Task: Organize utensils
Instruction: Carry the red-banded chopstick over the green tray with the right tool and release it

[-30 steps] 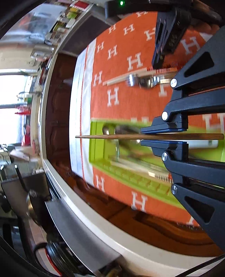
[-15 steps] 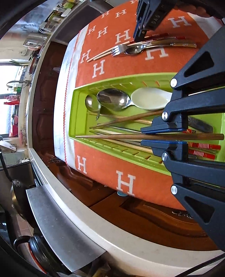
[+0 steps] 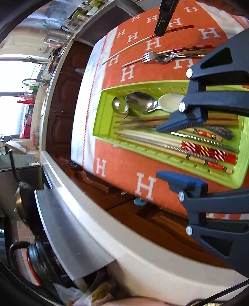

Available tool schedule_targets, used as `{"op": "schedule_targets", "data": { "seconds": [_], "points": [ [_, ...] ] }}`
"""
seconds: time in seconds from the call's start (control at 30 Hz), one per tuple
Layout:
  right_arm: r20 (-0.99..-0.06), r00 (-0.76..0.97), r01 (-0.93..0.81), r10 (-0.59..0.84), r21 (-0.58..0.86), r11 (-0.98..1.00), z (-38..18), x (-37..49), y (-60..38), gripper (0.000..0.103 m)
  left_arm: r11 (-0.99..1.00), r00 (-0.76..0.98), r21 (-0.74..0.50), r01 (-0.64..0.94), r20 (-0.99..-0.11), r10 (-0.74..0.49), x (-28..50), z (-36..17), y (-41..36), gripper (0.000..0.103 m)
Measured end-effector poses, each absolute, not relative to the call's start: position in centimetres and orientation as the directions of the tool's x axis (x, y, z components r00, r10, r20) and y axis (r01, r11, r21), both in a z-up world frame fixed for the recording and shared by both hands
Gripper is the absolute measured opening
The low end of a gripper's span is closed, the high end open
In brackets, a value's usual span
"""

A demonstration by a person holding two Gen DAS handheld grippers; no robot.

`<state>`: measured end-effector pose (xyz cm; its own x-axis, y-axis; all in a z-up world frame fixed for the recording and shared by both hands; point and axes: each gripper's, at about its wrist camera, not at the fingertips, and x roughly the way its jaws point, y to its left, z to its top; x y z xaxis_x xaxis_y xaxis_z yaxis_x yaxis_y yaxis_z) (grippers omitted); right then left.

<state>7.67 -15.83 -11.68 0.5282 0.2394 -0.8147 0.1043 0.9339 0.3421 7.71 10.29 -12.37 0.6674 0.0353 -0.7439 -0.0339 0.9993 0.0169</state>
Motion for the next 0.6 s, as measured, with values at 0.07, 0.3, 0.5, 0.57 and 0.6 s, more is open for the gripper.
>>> {"op": "schedule_targets", "data": {
  "seconds": [0.07,0.3,0.5,0.57,0.6],
  "points": [
    [-0.804,0.516,0.063,0.296,0.380,0.923,-10.9,7.6,-14.5,0.005,0.997,0.669,0.047,-0.064,-0.739,0.077,7.8,-11.8,10.7,0.056],
    [-0.785,0.433,-0.069,0.444,0.462,0.884,-9.5,8.6,-8.4,0.005,0.984,0.673,0.097,-0.149,-0.720,0.173,7.5,-9.7,13.0,0.074],
    [-0.779,0.393,-0.048,0.488,0.513,0.857,-9.9,10.3,-5.4,0.006,0.980,0.660,0.103,-0.173,-0.726,0.193,6.7,-10.0,14.2,0.075],
    [-0.786,0.367,-0.050,0.498,0.517,0.854,-10.3,10.7,-4.3,0.006,0.978,0.652,0.106,-0.178,-0.732,0.197,6.8,-10.3,14.3,0.075],
    [-0.788,0.356,-0.059,0.503,0.518,0.853,-10.5,10.8,-3.8,0.006,0.978,0.649,0.106,-0.180,-0.734,0.200,6.8,-10.5,14.4,0.075]
  ]
}}
